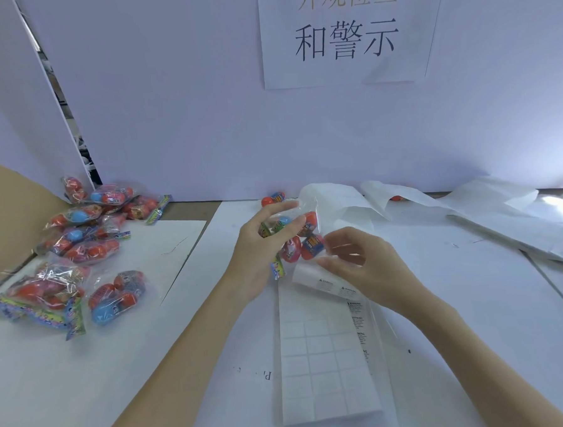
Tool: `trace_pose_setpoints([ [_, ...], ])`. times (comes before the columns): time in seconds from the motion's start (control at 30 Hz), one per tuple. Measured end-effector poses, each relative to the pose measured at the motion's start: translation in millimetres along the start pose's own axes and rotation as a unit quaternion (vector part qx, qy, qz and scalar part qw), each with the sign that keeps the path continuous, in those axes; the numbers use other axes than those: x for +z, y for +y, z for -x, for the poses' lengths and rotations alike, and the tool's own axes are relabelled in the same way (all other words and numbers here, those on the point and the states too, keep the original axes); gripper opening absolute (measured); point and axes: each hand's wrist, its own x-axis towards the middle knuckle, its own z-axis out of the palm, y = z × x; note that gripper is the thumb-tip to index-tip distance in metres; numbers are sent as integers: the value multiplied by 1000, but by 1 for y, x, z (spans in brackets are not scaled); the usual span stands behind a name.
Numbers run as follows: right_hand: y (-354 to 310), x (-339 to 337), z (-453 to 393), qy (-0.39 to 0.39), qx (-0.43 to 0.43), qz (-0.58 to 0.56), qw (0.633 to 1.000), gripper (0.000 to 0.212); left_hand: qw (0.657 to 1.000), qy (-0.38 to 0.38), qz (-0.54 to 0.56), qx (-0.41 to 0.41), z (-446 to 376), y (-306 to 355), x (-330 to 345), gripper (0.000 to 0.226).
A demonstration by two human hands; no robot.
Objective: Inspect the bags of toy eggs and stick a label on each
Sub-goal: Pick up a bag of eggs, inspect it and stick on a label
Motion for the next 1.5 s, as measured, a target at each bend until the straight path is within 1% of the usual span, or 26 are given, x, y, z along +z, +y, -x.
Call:
trace_pose_setpoints([
  [0.07,5,-1,-2,38,-13,37,999,5,999,-22,39,-20,-2,-1,-2,50],
  [0.1,8,-1,-3,51,-20,56,997,5,998,-21,58,-29,-4,-1,-3,53],
  [0.13,10,-1,-4,59,-26,73,995,8,997,-13,69,-34,-5,-1,-4,55],
  [0.2,13,-3,-7,70,-34,92,993,13,996,10,78,-30,-8,-2,-6,55],
  [0.3,17,-4,-8,71,-44,108,991,13,996,43,78,-1,-9,-3,-10,47],
  [0.37,18,-3,-7,63,-47,109,991,15,997,53,50,33,-9,-3,-12,35],
  [0.43,16,-2,-6,58,-34,102,993,25,996,50,15,71,-9,-3,-12,15],
  [0.5,10,-3,-4,49,-18,98,994,36,995,49,-16,83,-8,-4,-10,15],
  [0.57,5,-5,-2,25,-14,94,995,46,994,60,-46,80,-7,-4,-8,15],
  [0.6,2,-7,0,6,-10,86,996,49,994,66,-50,72,-7,-4,-7,12],
  [0.63,-1,-8,2,-15,-6,79,997,49,995,64,-45,58,-7,-4,-7,8],
  [0.67,-2,-10,3,-38,-3,76,996,47,997,50,-38,47,-7,-4,-7,9],
  [0.73,-4,-13,4,-93,4,63,994,43,998,14,-41,45,-5,-4,-8,22],
  [0.83,-4,-25,4,-199,25,36,979,48,993,-19,-95,73,-1,-3,-8,46],
  [0.9,-4,-33,6,-262,36,80,961,51,990,-37,-99,89,-2,-3,-10,62],
  [0.93,-4,-35,6,-274,40,96,956,50,992,-43,-76,89,-3,-4,-11,70],
  [0.97,-4,-36,6,-268,40,98,957,45,994,-43,-52,83,-3,-4,-12,77],
  [1.03,-3,-35,5,-215,28,91,972,28,996,-22,-32,75,-4,-5,-11,84],
  [1.1,-3,-32,2,-149,12,83,985,13,997,8,-15,82,-7,-7,-11,78],
  [1.13,-3,-30,1,-128,10,68,989,9,996,21,-2,82,-8,-6,-11,73],
  [1.2,-2,-28,0,-105,15,31,994,7,996,32,35,72,-10,-4,-12,64],
  [1.27,0,-26,-1,-70,6,11,997,12,996,22,36,77,-8,-2,-12,60],
  [1.33,1,-26,-2,-34,7,-12,999,20,992,9,-54,113,-4,0,-10,52],
  [1.4,2,-25,-3,-19,7,-30,999,23,974,8,-169,149,0,0,-7,46],
  [1.43,2,-25,-3,-16,4,-35,999,22,968,8,-200,150,1,0,-4,41],
  [1.5,3,-24,-4,-9,-4,-40,999,16,969,-16,-213,127,5,-1,2,24],
])
